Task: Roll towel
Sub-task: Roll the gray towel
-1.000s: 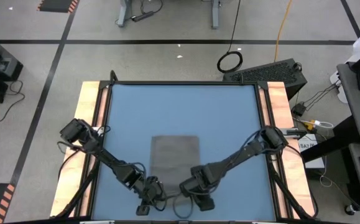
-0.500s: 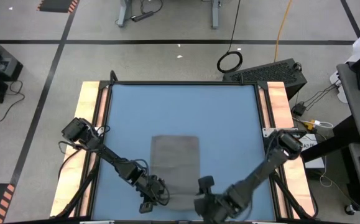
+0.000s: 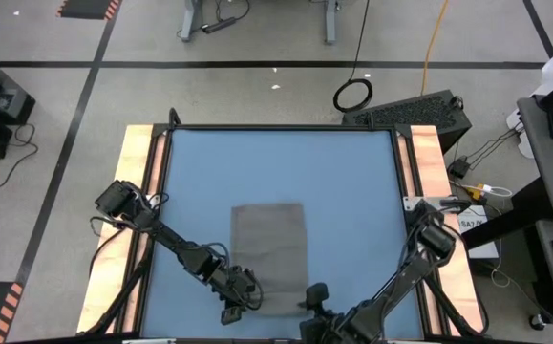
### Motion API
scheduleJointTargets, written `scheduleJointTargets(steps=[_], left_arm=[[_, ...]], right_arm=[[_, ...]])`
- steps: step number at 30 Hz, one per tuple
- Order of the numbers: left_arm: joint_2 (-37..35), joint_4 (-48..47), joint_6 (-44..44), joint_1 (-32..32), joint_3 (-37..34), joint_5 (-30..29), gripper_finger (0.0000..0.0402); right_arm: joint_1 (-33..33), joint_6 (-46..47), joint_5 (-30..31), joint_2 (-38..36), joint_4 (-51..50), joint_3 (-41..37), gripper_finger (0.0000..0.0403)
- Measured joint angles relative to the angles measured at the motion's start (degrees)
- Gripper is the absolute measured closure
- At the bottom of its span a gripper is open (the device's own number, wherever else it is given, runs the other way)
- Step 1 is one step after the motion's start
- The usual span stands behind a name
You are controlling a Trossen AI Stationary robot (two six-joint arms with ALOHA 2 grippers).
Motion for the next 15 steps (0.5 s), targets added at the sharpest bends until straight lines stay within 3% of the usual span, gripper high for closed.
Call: scheduleJointTargets(steps=[9, 15], left_arm=[[0.0, 0.0, 0.4, 0.5, 0.0, -1.4, 0.0359], [0.0, 0.0, 1.6, 0.2, 0.0, -1.6, 0.0359]], right_arm=[[-1.5, 0.1, -1.2, 1.1, -2.8, 0.0, 0.018], [-5.9, 0.9, -9.2, 1.1, -3.8, 0.0, 0.0241]])
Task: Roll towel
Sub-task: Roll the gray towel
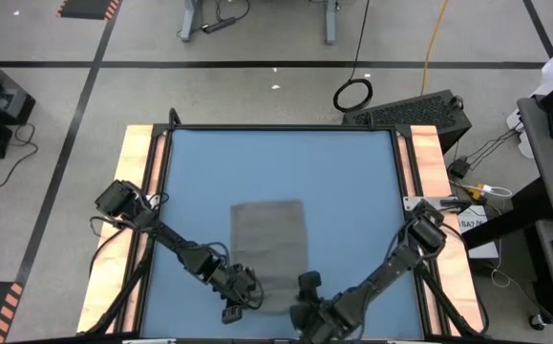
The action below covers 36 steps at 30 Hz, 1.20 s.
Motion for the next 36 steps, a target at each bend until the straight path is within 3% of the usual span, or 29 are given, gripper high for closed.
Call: scheduleJointTargets(steps=[5, 9, 16, 21, 26, 30, 36], left_arm=[[0.0, -0.1, 1.4, -0.6, 0.0, -1.1, 0.0359], [0.0, -0.2, 1.5, -1.4, 0.0, -6.6, 0.0346], [-0.1, -1.2, 3.5, -3.6, 0.2, -11.7, 0.0253], [-2.1, -4.3, 3.3, -4.5, 0.1, -10.0, 0.0177], [-8.9, -12.6, 5.6, -4.9, -0.2, -9.7, 0.0154], [-14.1, -12.9, 8.7, -7.3, -0.2, -15.7, 0.0152], [-15.1, -11.0, 9.4, -15.9, -0.1, -29.3, 0.0152]], right_arm=[[-4.5, -0.9, -10.4, 0.4, 0.1, 0.0, 0.0267], [-7.9, -0.2, -19.2, 0.2, 0.3, 0.1, 0.0294], [-12.9, -4.7, -31.0, 0.0, 0.2, 0.1, 0.0391], [-14.6, -5.4, -35.5, -1.0, 0.2, 0.0, 0.0385], [-15.4, -7.0, -42.0, -2.7, 1.1, 0.0, 0.0395], [-17.2, -7.3, -48.0, -2.6, 2.5, 0.0, 0.0398], [-21.1, -8.9, -48.7, -2.6, 3.8, 0.0, 0.0399]])
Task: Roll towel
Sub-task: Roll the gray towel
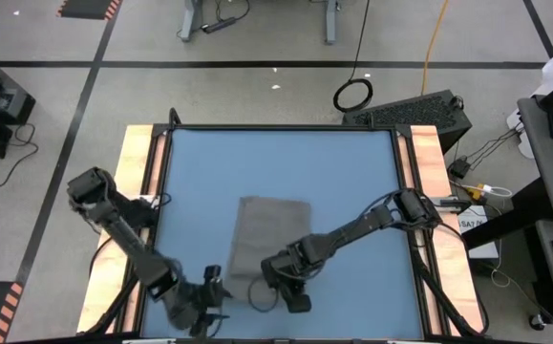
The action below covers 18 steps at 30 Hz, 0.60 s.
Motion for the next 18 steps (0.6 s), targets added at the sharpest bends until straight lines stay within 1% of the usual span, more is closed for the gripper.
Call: scheduleJointTargets(steps=[3, 5, 7, 10, 12, 18], left_arm=[[2.3, 2.9, 1.9, -4.5, 0.0, -9.4, 0.0152], [4.1, 5.8, 5.7, -6.5, 0.0, -14.3, 0.0152], [5.9, 7.9, 9.3, -7.6, 0.1, -17.8, 0.0152], [8.2, 9.0, 11.8, -7.7, 0.1, -18.7, 0.0148], [9.8, 8.9, 11.7, -7.1, 0.1, -18.6, 0.0133], [14.3, 7.6, 11.5, -4.7, 0.1, -18.6, 0.0047]], right_arm=[[-1.4, -0.8, -1.4, 0.0, -0.3, 0.0, 0.0399], [-2.2, -1.8, -2.8, 0.0, -0.2, 0.0, 0.0399], [-2.8, -2.3, -3.3, 0.1, 0.3, 0.0, 0.0399], [-3.5, -2.9, -4.4, 0.2, 0.4, 0.0, 0.0399], [-3.6, -3.7, -4.4, 0.2, 0.4, 0.0, 0.0399], [-3.8, -4.6, -4.5, 0.2, 0.4, 0.0, 0.0399]])
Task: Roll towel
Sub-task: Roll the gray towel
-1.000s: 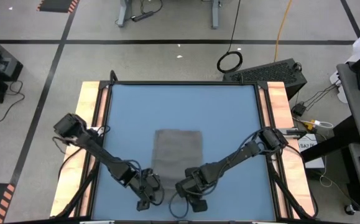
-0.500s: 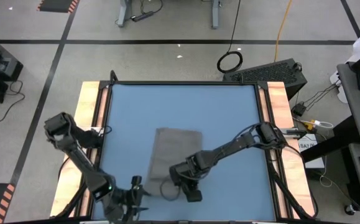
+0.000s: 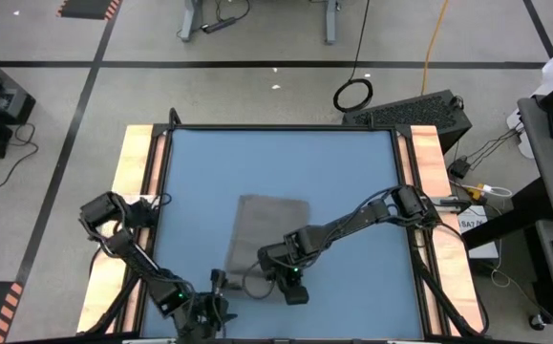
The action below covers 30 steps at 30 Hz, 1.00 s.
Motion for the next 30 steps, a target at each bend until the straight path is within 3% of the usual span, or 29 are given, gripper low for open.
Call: scheduleJointTargets(steps=[5, 10, 17, 30], left_arm=[[2.0, -0.3, -0.4, 1.8, 0.0, 0.2, 0.0005], [1.2, -1.2, -10.7, 3.5, 0.0, 2.3, 0.0007], [1.2, -4.0, -16.0, 4.0, 0.1, 7.4, 0.0013], [0.8, -4.5, -13.2, 6.9, 0.1, 11.9, 0.0013]], right_arm=[[0.0, -0.3, 0.0, 0.0, 0.0, 0.0, 0.0399], [0.0, -0.2, 0.1, 0.0, 0.0, 0.0, 0.0399], [0.0, -0.2, 0.3, 0.0, 0.0, 0.0, 0.0399], [0.1, -0.3, 0.2, 0.0, -0.6, 0.0, 0.0393]])
